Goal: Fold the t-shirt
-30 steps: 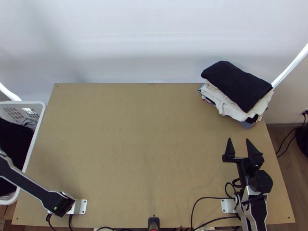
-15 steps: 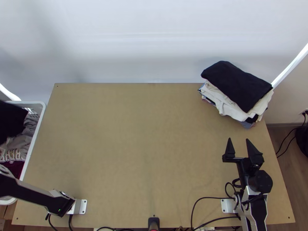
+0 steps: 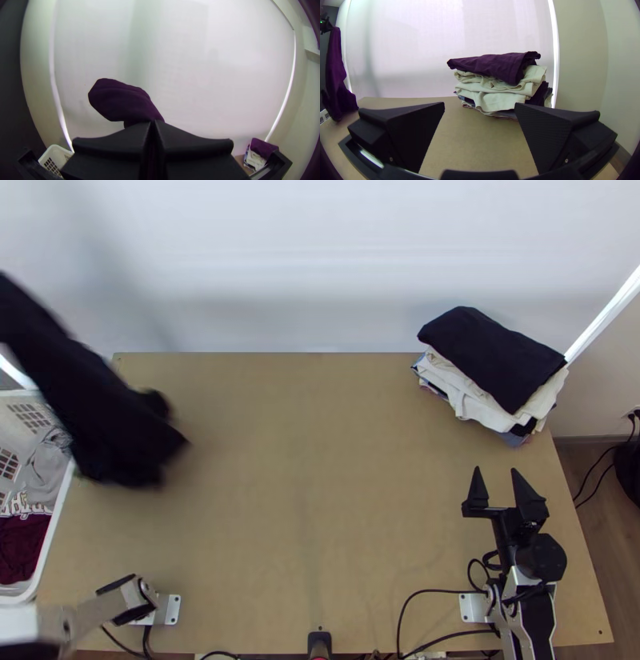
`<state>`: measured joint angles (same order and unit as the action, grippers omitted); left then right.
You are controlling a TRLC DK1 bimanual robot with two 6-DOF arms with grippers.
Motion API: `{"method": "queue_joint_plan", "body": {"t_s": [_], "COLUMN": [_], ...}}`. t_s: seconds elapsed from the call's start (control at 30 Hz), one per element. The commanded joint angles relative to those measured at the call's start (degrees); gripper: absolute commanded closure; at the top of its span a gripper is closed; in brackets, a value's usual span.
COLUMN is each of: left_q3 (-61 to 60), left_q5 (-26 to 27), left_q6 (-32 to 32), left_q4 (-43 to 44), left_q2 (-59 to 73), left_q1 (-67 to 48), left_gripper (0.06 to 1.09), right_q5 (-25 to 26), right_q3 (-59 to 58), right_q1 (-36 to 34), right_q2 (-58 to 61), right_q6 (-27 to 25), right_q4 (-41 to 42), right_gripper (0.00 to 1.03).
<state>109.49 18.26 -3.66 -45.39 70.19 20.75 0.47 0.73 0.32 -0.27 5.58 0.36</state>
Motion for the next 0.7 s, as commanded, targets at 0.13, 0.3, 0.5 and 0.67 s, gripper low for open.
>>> {"method": "queue_joint_plan", "body": {"t_s": [0.13,0.3,0.5,0.67], "left_q3": [-18.44,-28.11,-31.80,-24.06], "left_q5": [-16.06,-26.26,-31.71,-33.29], "left_q6": [-1.09,-3.72,-6.80,-10.93], "left_q4": [1.35,6.63,15.33,17.44], "left_q2": [-8.23,-6.65,2.93,15.32], "left_q1": [-32.62,-50.64,-63.03,-69.27], "left_gripper": [1.05,1.05,1.05,1.05], "right_q5": [0.50,0.50,0.50,0.50], "right_q3": [-0.20,-0.20,-0.20,-0.20], "right_q1": [0.03,0.03,0.03,0.03], "right_q2": [0.19,0.19,0.19,0.19], "right_q6": [0.39,0.39,0.39,0.39], "right_q4": [-1.15,-1.15,-1.15,-1.15], "right_gripper": [0.05,0.05,0.05,0.05]}}
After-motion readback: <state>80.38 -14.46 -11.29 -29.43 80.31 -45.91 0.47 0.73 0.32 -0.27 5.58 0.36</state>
